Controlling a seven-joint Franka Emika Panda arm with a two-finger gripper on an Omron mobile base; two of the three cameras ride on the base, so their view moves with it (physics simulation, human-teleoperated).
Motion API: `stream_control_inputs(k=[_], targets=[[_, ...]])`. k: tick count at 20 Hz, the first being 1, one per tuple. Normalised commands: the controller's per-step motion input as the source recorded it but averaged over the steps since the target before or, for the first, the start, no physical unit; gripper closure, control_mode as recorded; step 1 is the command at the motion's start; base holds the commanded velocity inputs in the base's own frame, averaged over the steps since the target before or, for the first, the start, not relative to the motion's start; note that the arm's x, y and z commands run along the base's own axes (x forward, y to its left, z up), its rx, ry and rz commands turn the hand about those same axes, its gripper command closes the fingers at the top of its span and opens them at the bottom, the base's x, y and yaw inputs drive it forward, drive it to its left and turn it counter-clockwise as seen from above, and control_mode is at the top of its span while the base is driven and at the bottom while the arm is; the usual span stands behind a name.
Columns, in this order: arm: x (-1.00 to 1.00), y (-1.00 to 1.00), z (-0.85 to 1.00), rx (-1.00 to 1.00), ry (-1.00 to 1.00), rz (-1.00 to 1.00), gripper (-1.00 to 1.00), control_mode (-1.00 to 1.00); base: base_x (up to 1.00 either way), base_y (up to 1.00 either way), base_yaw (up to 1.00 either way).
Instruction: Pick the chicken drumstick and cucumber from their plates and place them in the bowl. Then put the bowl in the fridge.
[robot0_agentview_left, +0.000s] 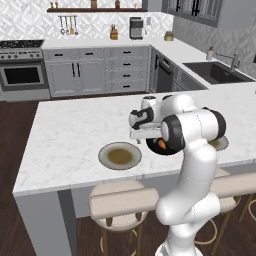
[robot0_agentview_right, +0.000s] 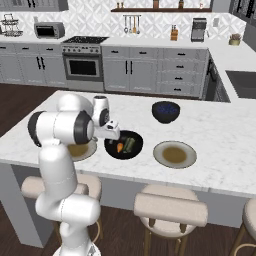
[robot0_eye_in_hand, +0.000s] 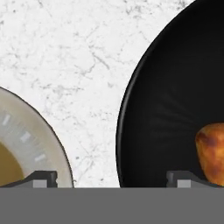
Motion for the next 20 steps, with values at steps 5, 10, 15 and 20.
stream_control_inputs(k=[5, 10, 15, 20], targets=[[0.08, -0.06, -0.18, 0.01, 0.00, 0.02, -1.00, -1.00, 0.00, 0.00, 0.00], [0.03, -0.08, -0.14, 0.00, 0.00, 0.04, -1.00, -1.00, 0.00, 0.00, 0.00], [0.00, 0.00, -0.17, 0.00, 0.00, 0.01, -1.00, -1.00, 0.00, 0.00, 0.00], [0.00, 0.00, -0.17, 0.00, 0.00, 0.00, 1.00, -1.00, 0.00, 0.00, 0.00]])
